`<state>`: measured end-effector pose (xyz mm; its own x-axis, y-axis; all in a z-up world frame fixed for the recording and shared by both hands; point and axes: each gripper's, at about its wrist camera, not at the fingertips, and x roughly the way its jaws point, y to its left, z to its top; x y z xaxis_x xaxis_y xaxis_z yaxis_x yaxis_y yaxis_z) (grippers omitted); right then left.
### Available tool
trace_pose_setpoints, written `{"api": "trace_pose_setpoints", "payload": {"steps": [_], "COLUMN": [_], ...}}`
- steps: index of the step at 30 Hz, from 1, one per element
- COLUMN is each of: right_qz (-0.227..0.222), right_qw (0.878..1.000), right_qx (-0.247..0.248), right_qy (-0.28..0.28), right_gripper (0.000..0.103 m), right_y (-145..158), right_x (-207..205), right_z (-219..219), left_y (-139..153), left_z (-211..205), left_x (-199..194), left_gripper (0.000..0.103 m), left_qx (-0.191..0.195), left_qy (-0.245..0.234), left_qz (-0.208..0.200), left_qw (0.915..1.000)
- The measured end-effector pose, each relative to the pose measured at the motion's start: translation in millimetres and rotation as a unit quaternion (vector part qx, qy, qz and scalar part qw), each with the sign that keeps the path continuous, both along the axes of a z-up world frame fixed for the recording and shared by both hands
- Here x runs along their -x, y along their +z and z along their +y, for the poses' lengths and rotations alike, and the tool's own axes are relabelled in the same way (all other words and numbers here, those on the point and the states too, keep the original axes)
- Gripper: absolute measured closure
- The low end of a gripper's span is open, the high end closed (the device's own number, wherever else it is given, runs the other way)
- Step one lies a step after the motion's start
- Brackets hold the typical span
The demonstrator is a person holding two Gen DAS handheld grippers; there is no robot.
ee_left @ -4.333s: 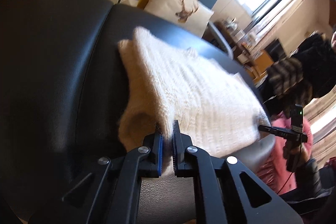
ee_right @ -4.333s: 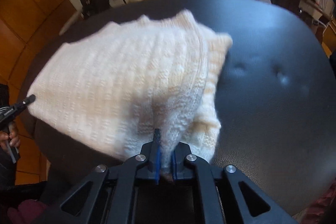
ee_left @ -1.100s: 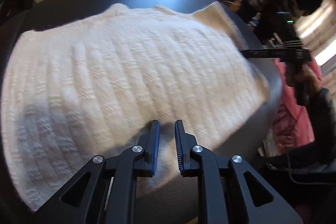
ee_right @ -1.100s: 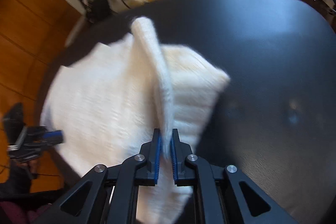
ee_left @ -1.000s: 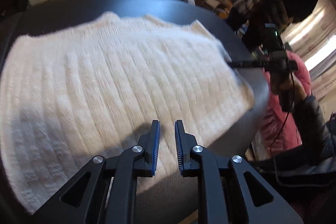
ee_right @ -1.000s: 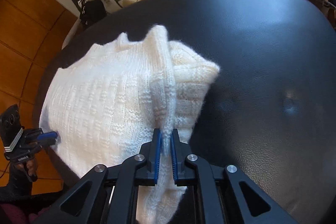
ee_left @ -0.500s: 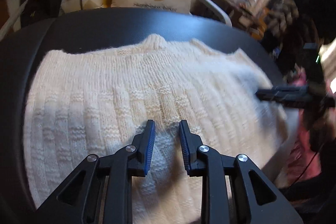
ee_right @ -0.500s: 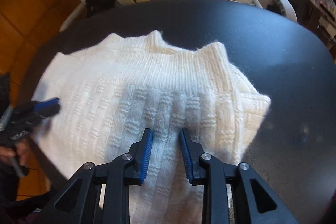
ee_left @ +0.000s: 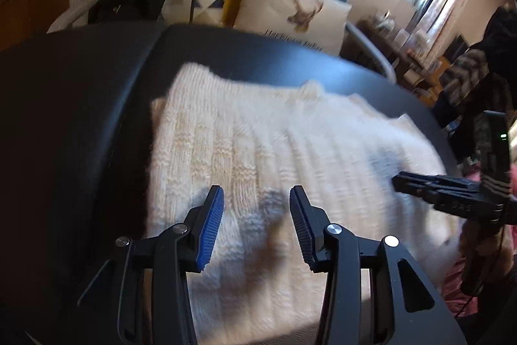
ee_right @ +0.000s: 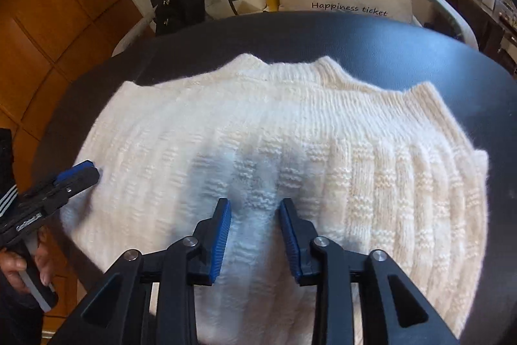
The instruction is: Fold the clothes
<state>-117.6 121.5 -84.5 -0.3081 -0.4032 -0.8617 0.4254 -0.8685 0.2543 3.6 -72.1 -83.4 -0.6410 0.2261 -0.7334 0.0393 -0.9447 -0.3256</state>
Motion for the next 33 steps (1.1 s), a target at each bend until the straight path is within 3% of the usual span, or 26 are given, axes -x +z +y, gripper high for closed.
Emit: {"api": "trace_pose_setpoints", "payload": {"steps": [1,4,7,9,10,15,16,18,20,22,27,33], "right_qz": [0.010,0.037,0.021,-0.001,0.020,0.038,0.046,0.039,-0.002,0.015,0.020,0.038], "right_qw": [1.000,0.999,1.000,0.999,0.999,0.999,0.999,0.999,1.000,1.000,1.000,0.999], "right_qx": [0.015,0.024,0.001,-0.027,-0.033,-0.003,0.002,0.002,-0.014,0.012,0.022,0.034], "right_qy": [0.004,0.012,0.012,0.020,0.021,0.014,0.010,-0.003,-0.011,-0.012,-0.002,-0.010], "right_gripper": [0.069,0.068,0.067,0.066,0.066,0.066,0.065,0.065,0.064,0.064,0.064,0.062], "right_y": [10.4,21.9,3.9,-17.4,-15.3,10.2,14.3,9.3,-16.8,-23.2,-12.8,-13.4], "right_x": [-4.0,-14.9,-19.3,-20.4,-24.2,-32.5,-34.3,-33.8,-25.6,-25.1,-29.7,-42.2], "right_z": [-1.8,-11.0,-25.2,-35.1,-37.3,-30.3,-27.5,-20.9,-16.6,-11.6,-6.3,7.9], "left_y": [6.4,8.9,-27.4,-30.4,-25.1,12.9,14.8,7.7,-21.1,-29.3,-4.4,35.0], "left_z": [-0.5,-1.1,-7.1,-8.6,-8.3,-13.1,-12.2,-8.4,-3.8,-1.0,1.3,13.3], "left_x": [-3.9,-9.3,-4.0,-12.7,-18.1,-46.8,-44.7,-30.9,-6.6,-1.1,-20.7,-52.8], "left_gripper": [0.056,0.033,0.033,0.033,0.033,0.032,0.026,0.024,0.025,0.025,0.025,0.024], "left_qx": [-0.002,0.012,0.015,0.010,0.007,-0.048,-0.050,-0.054,-0.039,-0.029,-0.054,0.006], "left_qy": [0.001,0.015,0.028,0.031,0.029,0.013,0.010,0.001,0.007,0.022,0.035,0.050], "left_qz": [0.011,0.013,-0.057,-0.046,-0.041,0.031,0.033,0.015,-0.056,-0.065,-0.045,-0.005], "left_qw": [0.9999,0.9997,0.9978,0.9984,0.9987,0.9983,0.9982,0.9984,0.9976,0.9972,0.9969,0.9987]}}
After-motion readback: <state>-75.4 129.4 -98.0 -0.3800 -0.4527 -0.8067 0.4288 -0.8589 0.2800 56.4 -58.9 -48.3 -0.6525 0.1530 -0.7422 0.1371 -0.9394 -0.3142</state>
